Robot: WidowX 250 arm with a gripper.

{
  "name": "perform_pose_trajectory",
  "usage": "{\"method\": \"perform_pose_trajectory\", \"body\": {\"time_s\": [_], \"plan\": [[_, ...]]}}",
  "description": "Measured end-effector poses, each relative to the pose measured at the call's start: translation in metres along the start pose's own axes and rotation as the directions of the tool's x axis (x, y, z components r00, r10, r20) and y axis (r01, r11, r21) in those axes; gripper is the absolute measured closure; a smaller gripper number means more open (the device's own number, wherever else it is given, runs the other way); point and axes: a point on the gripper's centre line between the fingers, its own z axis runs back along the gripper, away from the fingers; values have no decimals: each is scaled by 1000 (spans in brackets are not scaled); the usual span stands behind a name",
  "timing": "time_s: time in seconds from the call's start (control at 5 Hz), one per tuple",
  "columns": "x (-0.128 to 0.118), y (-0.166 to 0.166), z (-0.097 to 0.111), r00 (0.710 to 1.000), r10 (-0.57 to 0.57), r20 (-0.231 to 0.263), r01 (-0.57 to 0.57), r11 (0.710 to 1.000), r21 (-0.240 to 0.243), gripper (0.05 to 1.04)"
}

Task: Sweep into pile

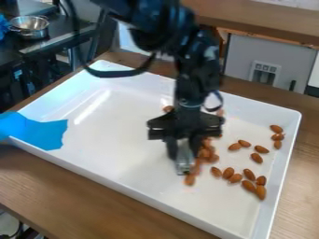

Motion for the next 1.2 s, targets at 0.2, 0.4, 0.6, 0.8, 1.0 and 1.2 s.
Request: {"method": "perform_pose_trajectory", "body": {"time_s": [0.2, 0.4, 0.6, 0.8, 1.0, 1.2], "plan": [[-2, -33, -2, 1000, 22, -5, -22, 1000, -5, 704], [-5, -65, -2, 999, 35, -7, -35, 999, -20, 704], [-3, -82, 1, 998, 50, -27, -51, 998, -21, 703], [-1, -83, 14, 995, 71, -63, -73, 997, -31, 703], [14, -59, 59, 993, 99, -69, -106, 989, -104, 704], [18, -19, 91, 987, 146, -64, -154, 979, -131, 703]]}}
